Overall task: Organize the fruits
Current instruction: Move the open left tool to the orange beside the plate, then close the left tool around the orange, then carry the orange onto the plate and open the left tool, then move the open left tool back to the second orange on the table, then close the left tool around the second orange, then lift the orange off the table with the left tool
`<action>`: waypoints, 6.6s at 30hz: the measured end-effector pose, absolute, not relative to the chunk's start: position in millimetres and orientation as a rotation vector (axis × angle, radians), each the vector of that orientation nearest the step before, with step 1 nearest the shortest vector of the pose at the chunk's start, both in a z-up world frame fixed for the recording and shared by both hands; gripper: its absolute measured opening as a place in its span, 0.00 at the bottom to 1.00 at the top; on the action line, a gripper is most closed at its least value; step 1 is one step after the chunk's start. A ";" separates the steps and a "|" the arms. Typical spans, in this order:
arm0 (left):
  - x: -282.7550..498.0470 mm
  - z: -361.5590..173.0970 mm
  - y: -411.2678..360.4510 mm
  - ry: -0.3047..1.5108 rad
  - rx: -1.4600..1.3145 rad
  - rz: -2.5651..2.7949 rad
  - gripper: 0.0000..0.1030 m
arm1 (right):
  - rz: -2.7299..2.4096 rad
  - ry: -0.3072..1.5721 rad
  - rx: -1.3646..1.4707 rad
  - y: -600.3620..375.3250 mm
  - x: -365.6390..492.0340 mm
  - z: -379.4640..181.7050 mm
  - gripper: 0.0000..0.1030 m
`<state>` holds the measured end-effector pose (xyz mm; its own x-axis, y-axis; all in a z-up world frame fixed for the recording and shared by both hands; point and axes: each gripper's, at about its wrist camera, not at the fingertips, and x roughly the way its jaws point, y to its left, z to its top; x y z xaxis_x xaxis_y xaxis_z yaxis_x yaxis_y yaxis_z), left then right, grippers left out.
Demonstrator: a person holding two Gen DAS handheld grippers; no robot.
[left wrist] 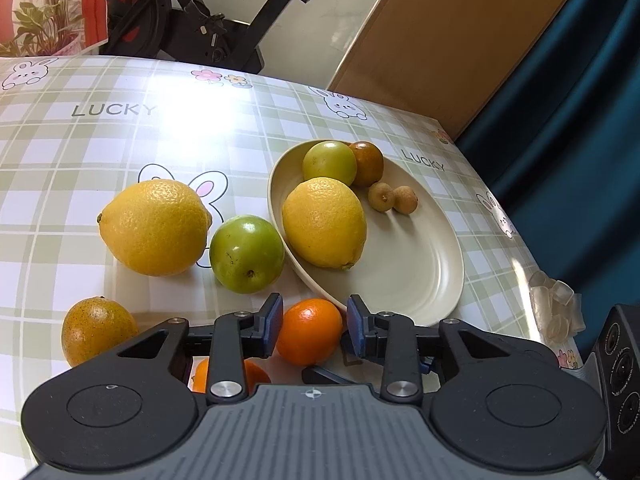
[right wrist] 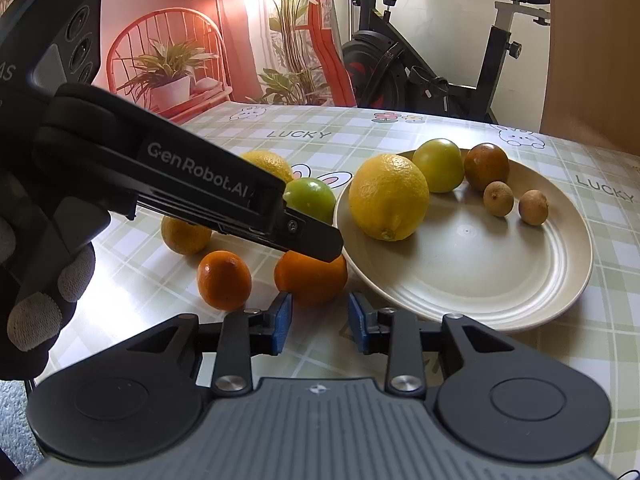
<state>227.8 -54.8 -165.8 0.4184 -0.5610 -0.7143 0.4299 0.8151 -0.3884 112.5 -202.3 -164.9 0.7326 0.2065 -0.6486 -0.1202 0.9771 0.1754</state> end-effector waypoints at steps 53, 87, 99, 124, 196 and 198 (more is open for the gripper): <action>185.0 -129.1 -90.3 0.790 0.079 -0.613 0.37 | 0.169 0.572 0.186 -214.1 97.8 -147.0 0.41; 271.2 -146.9 -175.6 0.835 0.140 -0.611 0.36 | 0.018 0.584 0.264 -288.0 157.3 -167.4 0.38; 259.7 -115.4 -148.3 0.763 0.084 -0.580 0.36 | -0.004 0.523 0.311 -294.3 141.4 -165.7 0.39; 195.9 -97.3 -1.2 0.749 -0.069 -0.424 0.37 | -0.008 0.564 0.311 -259.6 106.8 -149.8 0.39; 179.6 -170.3 -18.6 0.907 -0.152 -0.450 0.41 | 0.411 0.665 0.126 -171.1 127.3 -171.5 0.39; 179.6 -170.1 -18.8 0.907 -0.151 -0.449 0.41 | 0.411 0.664 0.123 -170.2 127.0 -171.6 0.39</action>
